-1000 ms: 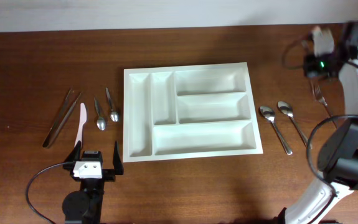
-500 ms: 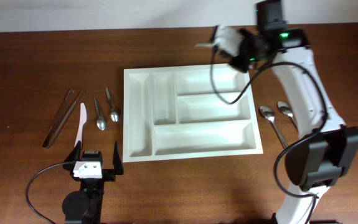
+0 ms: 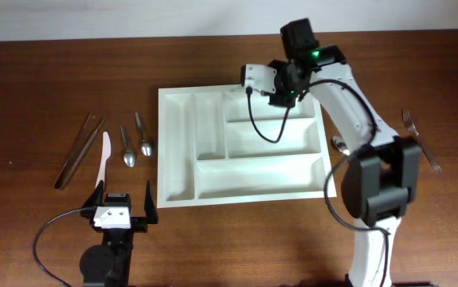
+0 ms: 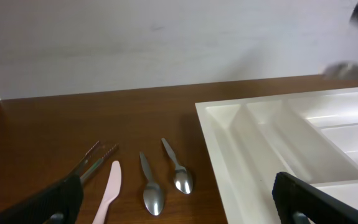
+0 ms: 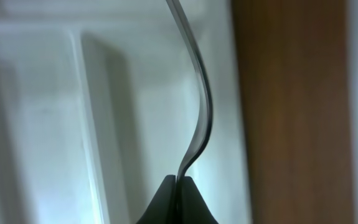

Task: Pack container
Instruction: 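Carry the fork to the tray's top compartment and release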

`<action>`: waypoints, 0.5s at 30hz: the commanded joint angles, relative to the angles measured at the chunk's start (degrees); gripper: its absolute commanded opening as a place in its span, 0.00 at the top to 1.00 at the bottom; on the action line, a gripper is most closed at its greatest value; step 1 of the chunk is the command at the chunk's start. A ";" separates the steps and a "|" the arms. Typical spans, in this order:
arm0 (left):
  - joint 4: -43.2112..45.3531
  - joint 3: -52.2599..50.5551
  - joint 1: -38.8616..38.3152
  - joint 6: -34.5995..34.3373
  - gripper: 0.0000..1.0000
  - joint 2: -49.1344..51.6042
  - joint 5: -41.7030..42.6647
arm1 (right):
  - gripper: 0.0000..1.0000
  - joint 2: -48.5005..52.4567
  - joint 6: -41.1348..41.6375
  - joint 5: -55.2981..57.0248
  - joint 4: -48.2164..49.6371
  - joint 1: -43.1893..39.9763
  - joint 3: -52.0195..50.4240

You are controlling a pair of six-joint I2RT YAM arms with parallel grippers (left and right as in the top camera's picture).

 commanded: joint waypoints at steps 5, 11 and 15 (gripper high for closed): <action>0.17 -0.48 0.31 -0.31 0.01 -0.44 0.66 | 0.59 3.43 0.94 2.19 1.57 -0.31 0.04; 0.17 -0.48 0.31 -0.31 0.01 -0.44 0.66 | 0.27 1.38 14.49 11.21 2.93 -1.75 2.67; 0.17 -0.48 0.31 -0.31 0.01 -0.44 0.66 | 0.26 -1.27 22.97 20.68 -0.94 -5.44 5.09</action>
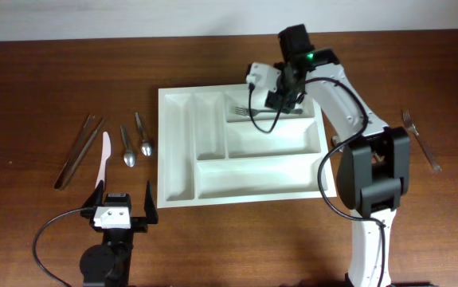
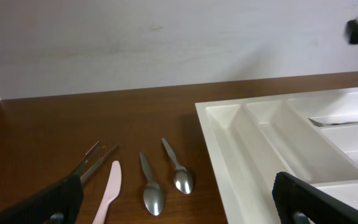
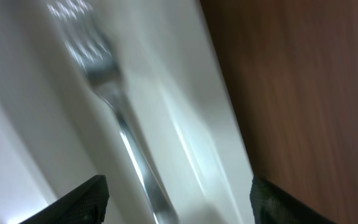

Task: Pack container
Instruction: 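Carry the fork to the tray's top compartment and release, then move the right gripper back to the remaining fork and grasp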

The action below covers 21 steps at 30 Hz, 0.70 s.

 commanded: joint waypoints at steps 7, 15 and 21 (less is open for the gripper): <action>0.17 -0.46 0.31 -0.31 0.01 -0.44 0.66 | 0.27 -6.69 16.72 15.93 -12.41 -15.47 3.45; 0.17 -0.46 0.31 -0.31 0.01 -0.44 0.66 | 0.30 -6.67 19.50 14.75 -13.20 -29.77 2.71; 0.17 -0.46 0.31 -0.31 0.01 -0.44 0.66 | 0.33 -5.88 19.47 9.22 -12.66 -38.40 1.86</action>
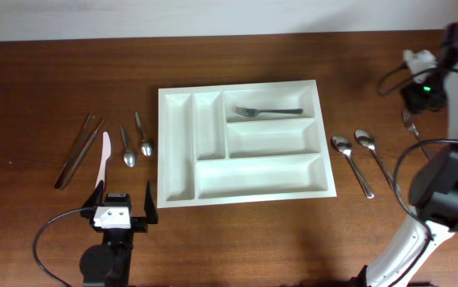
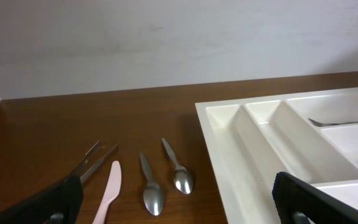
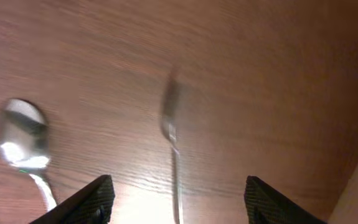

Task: Pack container
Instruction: 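Move the right gripper back to the remaining fork and grasp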

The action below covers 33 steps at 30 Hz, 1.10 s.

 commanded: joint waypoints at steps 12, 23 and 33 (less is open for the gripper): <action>0.17 -0.48 0.31 -0.31 0.01 -0.44 0.66 | 0.43 5.33 1.01 -9.33 0.76 -9.42 -0.70; 0.17 -0.48 0.31 -0.31 0.01 -0.44 0.66 | 0.53 10.60 2.43 -10.91 0.94 -8.79 -0.70; 0.17 -0.48 0.31 -0.31 0.01 -0.44 0.66 | 0.66 15.72 5.92 -12.39 1.38 -8.76 -0.70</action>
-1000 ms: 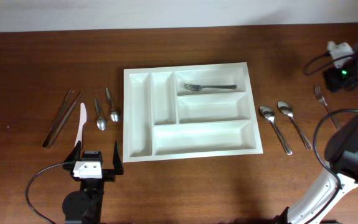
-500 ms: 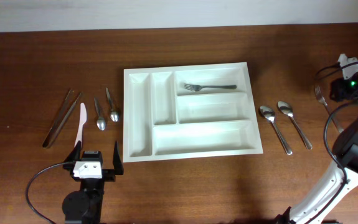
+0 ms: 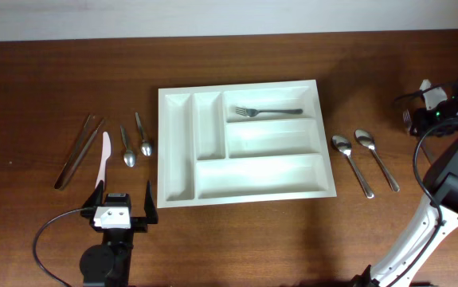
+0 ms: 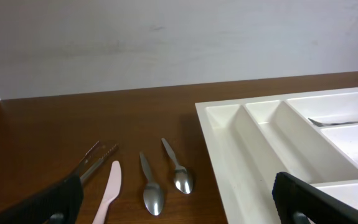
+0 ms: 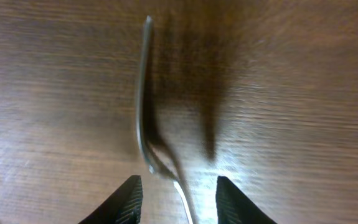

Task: Pack container
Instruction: 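Move the right gripper back to the remaining fork and grasp, then carry the second fork into the top compartment and release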

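A white cutlery tray sits mid-table with one fork lying in its back right compartment. My right gripper is at the table's far right edge. In the right wrist view it is open and low over a second fork lying on the wood, one finger on each side of it. My left gripper is open and empty near the front left, facing the tray. Two spoons lie right of the tray.
Left of the tray lie metal tongs, a pink knife and two small spoons. The left wrist view shows the same tongs, knife and spoons. A pale wall runs along the table's far edge.
My right gripper has moved from higher up at the back right to low over the fork on the table, fingers open either side of it. The left arm has not moved.
My right gripper was shut on a fork over the tray's back right compartment. Then it was open and the fork lay in that compartment. Then it was at the far right above the second fork and spoons, and now it straddles that fork.
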`<action>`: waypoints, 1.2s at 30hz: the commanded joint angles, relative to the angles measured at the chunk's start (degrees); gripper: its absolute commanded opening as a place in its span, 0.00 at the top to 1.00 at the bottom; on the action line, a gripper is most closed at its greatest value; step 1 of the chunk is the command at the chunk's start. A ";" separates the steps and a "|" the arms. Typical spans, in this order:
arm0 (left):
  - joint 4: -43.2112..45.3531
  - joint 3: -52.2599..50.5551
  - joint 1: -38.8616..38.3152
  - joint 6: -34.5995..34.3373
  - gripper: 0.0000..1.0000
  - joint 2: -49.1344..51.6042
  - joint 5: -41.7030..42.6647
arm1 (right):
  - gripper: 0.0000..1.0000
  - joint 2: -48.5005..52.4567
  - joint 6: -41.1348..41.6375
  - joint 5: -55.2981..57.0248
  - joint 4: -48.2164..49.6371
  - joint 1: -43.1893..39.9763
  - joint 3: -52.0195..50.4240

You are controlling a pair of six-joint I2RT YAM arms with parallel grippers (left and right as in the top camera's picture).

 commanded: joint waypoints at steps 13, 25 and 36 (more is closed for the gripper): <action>0.17 -0.48 0.31 -0.31 0.01 -0.44 0.66 | 0.96 2.12 7.48 -6.27 -0.46 1.01 2.03; 0.17 -0.48 0.31 -0.31 0.01 -0.44 0.66 | 0.96 -0.92 5.29 -12.37 -7.76 15.37 28.52; 0.17 -0.48 0.31 -0.31 0.01 -0.44 0.66 | 0.96 -0.61 -31.95 -18.49 -15.87 38.60 33.16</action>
